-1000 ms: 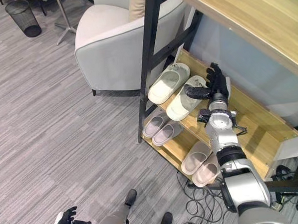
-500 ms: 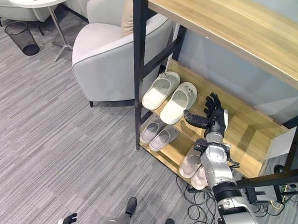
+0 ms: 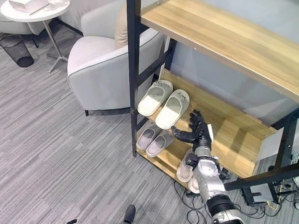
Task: Arrange the slippers neatly on the shoe rack.
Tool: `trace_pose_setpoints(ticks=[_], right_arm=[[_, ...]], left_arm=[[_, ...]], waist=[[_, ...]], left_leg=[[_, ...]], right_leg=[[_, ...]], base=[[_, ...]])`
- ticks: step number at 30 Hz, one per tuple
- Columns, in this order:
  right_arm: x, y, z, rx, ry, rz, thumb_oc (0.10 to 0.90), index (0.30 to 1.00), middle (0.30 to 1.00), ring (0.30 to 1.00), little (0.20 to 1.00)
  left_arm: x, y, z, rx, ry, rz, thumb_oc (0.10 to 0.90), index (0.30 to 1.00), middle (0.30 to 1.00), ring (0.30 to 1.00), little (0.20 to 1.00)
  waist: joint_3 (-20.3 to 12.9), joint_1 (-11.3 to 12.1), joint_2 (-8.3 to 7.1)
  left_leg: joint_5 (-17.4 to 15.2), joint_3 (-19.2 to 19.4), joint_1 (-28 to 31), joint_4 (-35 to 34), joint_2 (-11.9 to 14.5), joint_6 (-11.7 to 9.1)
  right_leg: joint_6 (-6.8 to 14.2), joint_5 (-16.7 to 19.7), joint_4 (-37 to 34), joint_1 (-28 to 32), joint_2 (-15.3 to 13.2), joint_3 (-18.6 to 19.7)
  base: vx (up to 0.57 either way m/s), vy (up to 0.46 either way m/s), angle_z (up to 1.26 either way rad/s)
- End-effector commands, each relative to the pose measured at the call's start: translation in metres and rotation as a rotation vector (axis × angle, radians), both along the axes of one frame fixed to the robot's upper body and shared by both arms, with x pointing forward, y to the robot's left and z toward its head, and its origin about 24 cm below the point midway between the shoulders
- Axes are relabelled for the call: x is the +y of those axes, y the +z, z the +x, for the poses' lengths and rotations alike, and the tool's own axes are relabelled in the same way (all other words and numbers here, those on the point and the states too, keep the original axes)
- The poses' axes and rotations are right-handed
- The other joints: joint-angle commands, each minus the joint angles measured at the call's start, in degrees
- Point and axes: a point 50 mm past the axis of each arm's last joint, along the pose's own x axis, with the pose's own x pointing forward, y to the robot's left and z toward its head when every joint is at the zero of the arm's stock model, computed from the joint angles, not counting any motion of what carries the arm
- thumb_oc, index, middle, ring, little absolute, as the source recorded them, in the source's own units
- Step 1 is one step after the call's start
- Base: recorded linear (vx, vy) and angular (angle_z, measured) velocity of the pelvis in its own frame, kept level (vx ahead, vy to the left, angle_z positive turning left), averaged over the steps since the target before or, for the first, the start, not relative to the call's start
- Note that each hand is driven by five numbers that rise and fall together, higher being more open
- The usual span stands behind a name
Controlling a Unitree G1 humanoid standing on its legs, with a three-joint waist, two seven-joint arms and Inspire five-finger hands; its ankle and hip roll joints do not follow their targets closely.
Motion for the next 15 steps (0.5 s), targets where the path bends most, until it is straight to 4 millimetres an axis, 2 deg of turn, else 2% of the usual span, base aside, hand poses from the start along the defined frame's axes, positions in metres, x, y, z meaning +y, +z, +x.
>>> trace_pose_setpoints(ticks=[1, 5, 6, 12, 15], right_arm=[[-0.001, 0.052, 0.015, -0.242, 0.045, -0.047, 0.8, 0.9, 0.9, 0.9, 0.9], [0.015, 0.042, 0.014, -0.204, 0.11, -0.032, 0.8, 0.9, 0.9, 0.9, 0.9], [0.026, 0.039, 0.014, -0.191, 0.162, -0.052, 0.8, 0.9, 0.9, 0.9, 0.9], [0.046, 0.045, 0.021, -0.218, 0.187, -0.044, 0.8, 0.9, 0.9, 0.9, 0.9], [0.045, 0.048, 0.021, -0.227, 0.172, -0.101, 0.8, 0.9, 0.9, 0.9, 0.9]], left_arm=[[0.002, 0.0, 0.001, 0.004, 0.01, 0.007, 0.8, 0.9, 0.9, 0.9, 0.9], [0.001, -0.001, -0.001, 0.009, 0.012, 0.0, 0.8, 0.9, 0.9, 0.9, 0.9], [0.0, -0.001, -0.001, 0.01, 0.008, -0.001, 0.8, 0.9, 0.9, 0.9, 0.9], [-0.006, -0.003, -0.003, 0.023, -0.012, -0.008, 0.8, 0.9, 0.9, 0.9, 0.9], [-0.006, -0.004, -0.003, 0.025, 0.002, -0.005, 0.8, 0.9, 0.9, 0.9, 0.9]], waist=[[-0.99, 0.37, 0.93], [-0.74, 0.58, 0.95], [-0.77, 0.74, 0.94], [-1.01, 1.35, 1.2], [-1.34, 1.32, 1.37]], left_leg=[[-9.39, 0.74, 5.65, 0.61, -0.81, 0.3], [-9.24, 0.81, 5.56, 0.6, -0.79, 0.32], [-9.23, 0.67, 5.61, 0.55, -0.74, 0.39], [-9.22, 0.5, 6.23, 0.41, -0.78, 0.44], [-9.29, 0.48, 6.58, 0.51, -0.75, 0.44]], right_leg=[[4.84, 4.36, 4.28, 1.21, -2.19, 2.32], [4.83, 4.39, 4.38, 1.11, -2.09, 2.47], [4.81, 4.42, 4.71, 1.12, -2.17, 2.37], [4.73, 4.12, 4.77, 1.64, -2.17, 2.04], [4.74, 4.14, 5.08, 1.9, -2.25, 2.11]], base=[[0.0, 0.0, 0.0], [0.0, 0.0, 0.0], [0.0, 0.0, 0.0], [0.0, 0.0, 0.0], [0.0, 0.0, 0.0]])
